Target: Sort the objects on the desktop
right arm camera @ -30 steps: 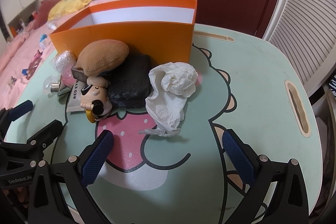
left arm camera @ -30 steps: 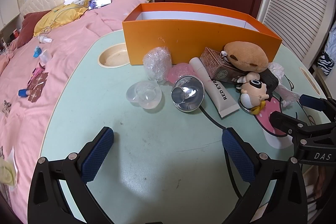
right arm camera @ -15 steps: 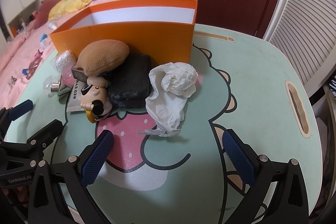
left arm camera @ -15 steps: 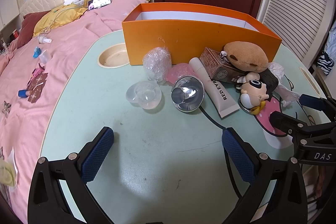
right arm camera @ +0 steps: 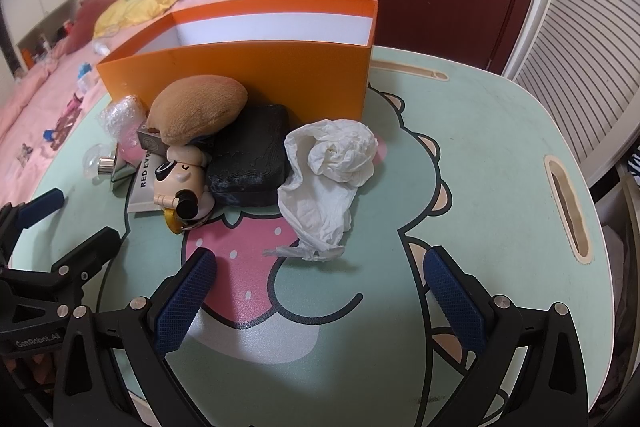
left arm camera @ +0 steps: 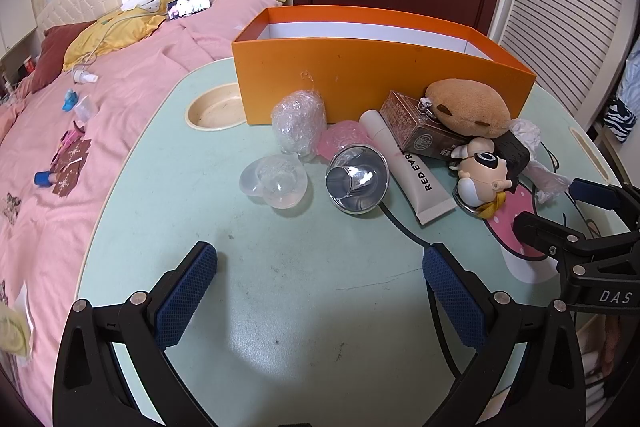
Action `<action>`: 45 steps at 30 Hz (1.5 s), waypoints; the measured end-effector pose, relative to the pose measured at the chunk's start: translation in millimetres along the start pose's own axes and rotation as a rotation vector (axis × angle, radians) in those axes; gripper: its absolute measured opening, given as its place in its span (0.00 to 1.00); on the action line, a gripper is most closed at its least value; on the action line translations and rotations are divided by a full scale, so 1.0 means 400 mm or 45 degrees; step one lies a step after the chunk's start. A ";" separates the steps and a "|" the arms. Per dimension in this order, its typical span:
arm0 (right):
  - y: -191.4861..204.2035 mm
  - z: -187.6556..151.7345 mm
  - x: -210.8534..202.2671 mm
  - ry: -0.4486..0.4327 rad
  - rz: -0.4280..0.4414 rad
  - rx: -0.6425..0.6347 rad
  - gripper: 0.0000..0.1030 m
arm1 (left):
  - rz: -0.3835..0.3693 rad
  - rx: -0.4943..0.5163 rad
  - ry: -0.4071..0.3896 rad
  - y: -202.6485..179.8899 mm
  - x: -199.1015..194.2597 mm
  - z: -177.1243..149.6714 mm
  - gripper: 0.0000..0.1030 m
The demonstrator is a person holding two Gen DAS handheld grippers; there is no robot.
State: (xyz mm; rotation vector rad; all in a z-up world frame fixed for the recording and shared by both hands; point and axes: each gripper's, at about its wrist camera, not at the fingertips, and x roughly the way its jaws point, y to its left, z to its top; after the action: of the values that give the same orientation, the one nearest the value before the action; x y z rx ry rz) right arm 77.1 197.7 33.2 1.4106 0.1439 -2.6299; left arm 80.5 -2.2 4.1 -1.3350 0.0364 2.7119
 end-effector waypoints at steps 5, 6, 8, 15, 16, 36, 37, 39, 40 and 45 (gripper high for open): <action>-0.002 0.001 0.002 -0.004 0.006 -0.008 1.00 | -0.001 0.000 -0.001 0.001 0.000 -0.001 1.00; -0.003 0.001 0.003 -0.005 0.007 -0.010 1.00 | -0.001 0.001 -0.001 0.001 -0.001 -0.002 1.00; -0.001 0.001 0.002 -0.006 0.006 -0.008 1.00 | -0.001 0.000 -0.002 0.000 0.000 -0.002 1.00; -0.002 0.003 0.002 -0.006 0.008 -0.009 1.00 | -0.005 0.006 0.004 0.004 -0.002 -0.005 1.00; -0.003 0.003 0.003 -0.006 0.009 -0.009 1.00 | -0.008 0.006 0.007 0.006 -0.004 -0.005 1.00; -0.013 0.008 0.010 -0.048 0.043 -0.049 1.00 | -0.261 -0.178 -0.017 0.164 0.027 0.153 0.67; -0.014 0.008 0.011 -0.050 0.044 -0.050 1.00 | -0.268 -0.170 0.003 0.161 0.041 0.163 0.57; -0.015 0.009 0.012 -0.051 0.045 -0.050 1.00 | -0.283 -0.163 0.042 0.155 0.069 0.180 0.50; -0.015 0.009 0.013 -0.052 0.045 -0.050 1.00 | -0.294 -0.165 0.056 0.153 0.084 0.186 0.50; -0.019 0.015 0.017 -0.053 0.047 -0.051 1.00 | -0.346 -0.150 0.077 0.135 0.121 0.188 0.31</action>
State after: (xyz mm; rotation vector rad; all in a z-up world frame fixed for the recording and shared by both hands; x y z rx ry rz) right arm 67.0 203.8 31.0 1.3325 0.1629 -2.6090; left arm -14.4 -45.7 10.0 -1.3416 -0.2823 2.4794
